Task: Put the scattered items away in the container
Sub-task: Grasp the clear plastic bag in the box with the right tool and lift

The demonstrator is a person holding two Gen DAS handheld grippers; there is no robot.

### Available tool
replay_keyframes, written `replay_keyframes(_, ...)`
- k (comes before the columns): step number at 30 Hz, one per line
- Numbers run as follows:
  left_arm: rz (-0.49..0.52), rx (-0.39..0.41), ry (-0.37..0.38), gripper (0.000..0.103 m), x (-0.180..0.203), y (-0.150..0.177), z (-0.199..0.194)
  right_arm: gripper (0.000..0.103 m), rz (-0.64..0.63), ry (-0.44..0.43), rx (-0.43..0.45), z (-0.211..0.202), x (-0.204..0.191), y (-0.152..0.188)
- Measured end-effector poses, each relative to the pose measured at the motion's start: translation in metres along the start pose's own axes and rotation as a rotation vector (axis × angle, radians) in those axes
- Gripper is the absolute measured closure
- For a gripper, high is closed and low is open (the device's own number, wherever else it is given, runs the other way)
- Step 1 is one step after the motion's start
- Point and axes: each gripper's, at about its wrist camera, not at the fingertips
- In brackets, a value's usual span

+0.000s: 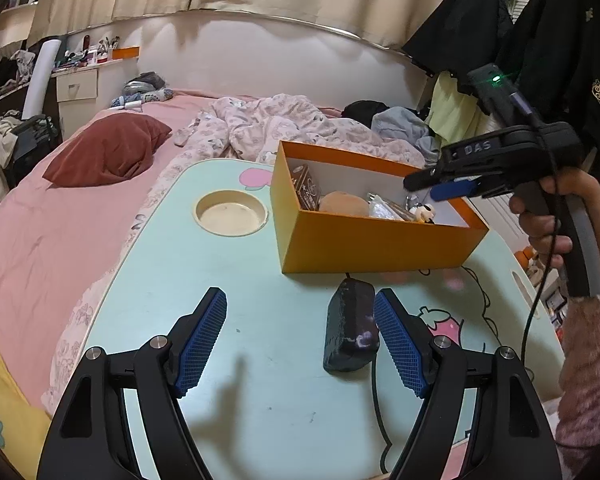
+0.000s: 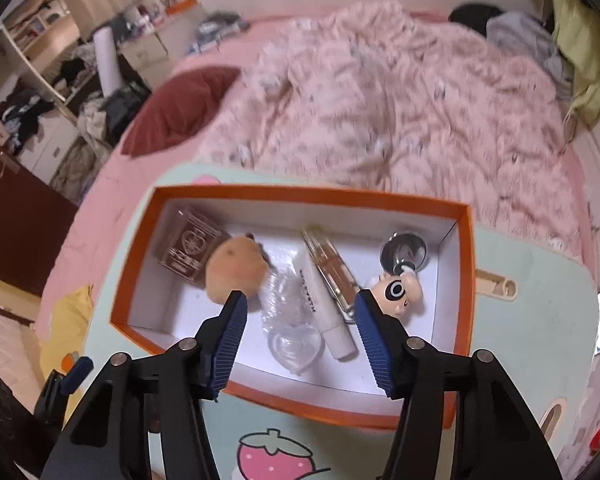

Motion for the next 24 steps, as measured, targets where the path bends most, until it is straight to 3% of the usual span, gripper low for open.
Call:
replay_keyframes(3,0.001,-0.003,0.001,0.027,0.000,0.002,0.000,0.065,-0.004,-0.040,-0.071,0.012,-0.002,-0.001)
replay_keyframes(6,0.002,-0.006,0.001,0.027,-0.001,0.002,0.000,0.067,-0.026,-0.065,-0.130,0.027,-0.009,-0.001)
replay_keyframes(9,0.000,-0.002,0.002,0.027,-0.002,0.001,-0.001,0.068,-0.036,-0.012,-0.186,0.046,-0.012,-0.001)
replay_keyframes(12,-0.004,0.002,0.000,0.027,-0.002,0.001,-0.002,0.077,-0.048,0.019,-0.206,0.061,-0.011,-0.002)
replay_keyframes(15,-0.004,0.007,-0.006,0.027,-0.004,0.001,-0.003,0.079,-0.045,0.003,-0.159,0.053,-0.008,-0.003)
replay_keyframes(19,-0.012,0.013,-0.007,0.027,-0.007,0.000,-0.005,0.079,-0.039,-0.079,-0.025,0.013,-0.013,0.000)
replay_keyframes(24,-0.007,0.011,-0.015,0.027,-0.005,0.000,-0.004,0.078,-0.096,-0.137,0.150,-0.056,-0.030,0.038)
Point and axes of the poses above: each gripper's, at about its wrist camera, not at the fingertips, and z roughly the way its jaws point, x to its right, y to its underside, and after that the axes turned 11 degrees about -y, right-handed
